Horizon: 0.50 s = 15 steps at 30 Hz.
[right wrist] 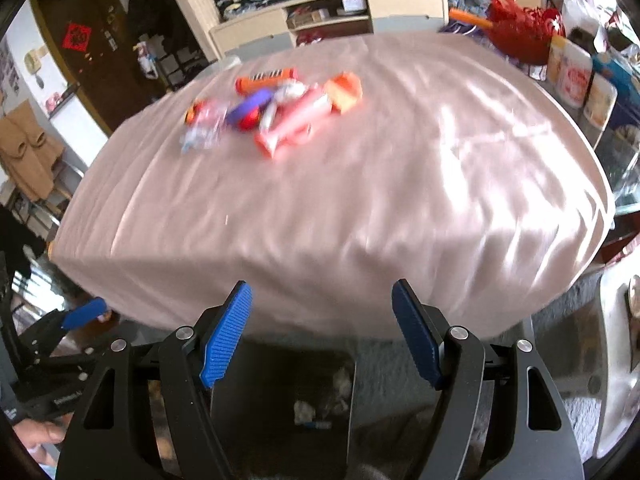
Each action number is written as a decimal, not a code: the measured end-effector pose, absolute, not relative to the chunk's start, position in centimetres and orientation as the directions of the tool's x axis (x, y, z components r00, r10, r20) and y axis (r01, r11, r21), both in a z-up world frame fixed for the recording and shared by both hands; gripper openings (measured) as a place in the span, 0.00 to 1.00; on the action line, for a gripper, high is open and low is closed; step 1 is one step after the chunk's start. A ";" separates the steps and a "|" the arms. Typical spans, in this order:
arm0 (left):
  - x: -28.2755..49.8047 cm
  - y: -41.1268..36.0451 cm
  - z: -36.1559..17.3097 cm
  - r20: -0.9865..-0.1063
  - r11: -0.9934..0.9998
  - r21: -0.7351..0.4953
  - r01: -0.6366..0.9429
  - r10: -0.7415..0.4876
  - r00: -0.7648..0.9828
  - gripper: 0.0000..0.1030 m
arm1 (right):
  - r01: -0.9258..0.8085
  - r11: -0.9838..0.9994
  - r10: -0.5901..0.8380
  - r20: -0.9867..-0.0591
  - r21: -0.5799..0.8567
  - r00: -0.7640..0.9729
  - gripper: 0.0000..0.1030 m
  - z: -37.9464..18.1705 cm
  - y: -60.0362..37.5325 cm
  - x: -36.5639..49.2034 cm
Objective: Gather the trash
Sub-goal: 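Return both tools to the table toward the remaining trash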
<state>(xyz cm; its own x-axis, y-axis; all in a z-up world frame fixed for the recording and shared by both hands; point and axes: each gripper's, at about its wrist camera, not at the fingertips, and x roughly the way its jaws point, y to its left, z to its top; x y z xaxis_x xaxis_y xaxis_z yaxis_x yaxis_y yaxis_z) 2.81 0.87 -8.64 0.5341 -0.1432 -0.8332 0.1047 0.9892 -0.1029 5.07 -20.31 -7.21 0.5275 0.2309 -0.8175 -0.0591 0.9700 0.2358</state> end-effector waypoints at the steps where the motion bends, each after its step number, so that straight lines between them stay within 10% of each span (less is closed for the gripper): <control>1: 3.7 1.1 -8.1 -0.828 0.990 -0.095 0.100 -0.134 0.544 0.76 | -0.052 0.970 0.230 -0.815 0.239 0.532 0.71 -6.9 -20.4 5.8; 15: 14.4 1.3 -7.0 -0.821 0.995 -0.038 0.093 -0.084 0.565 0.77 | 0.014 0.968 0.201 -0.804 0.251 0.559 0.71 -5.9 -19.6 16.7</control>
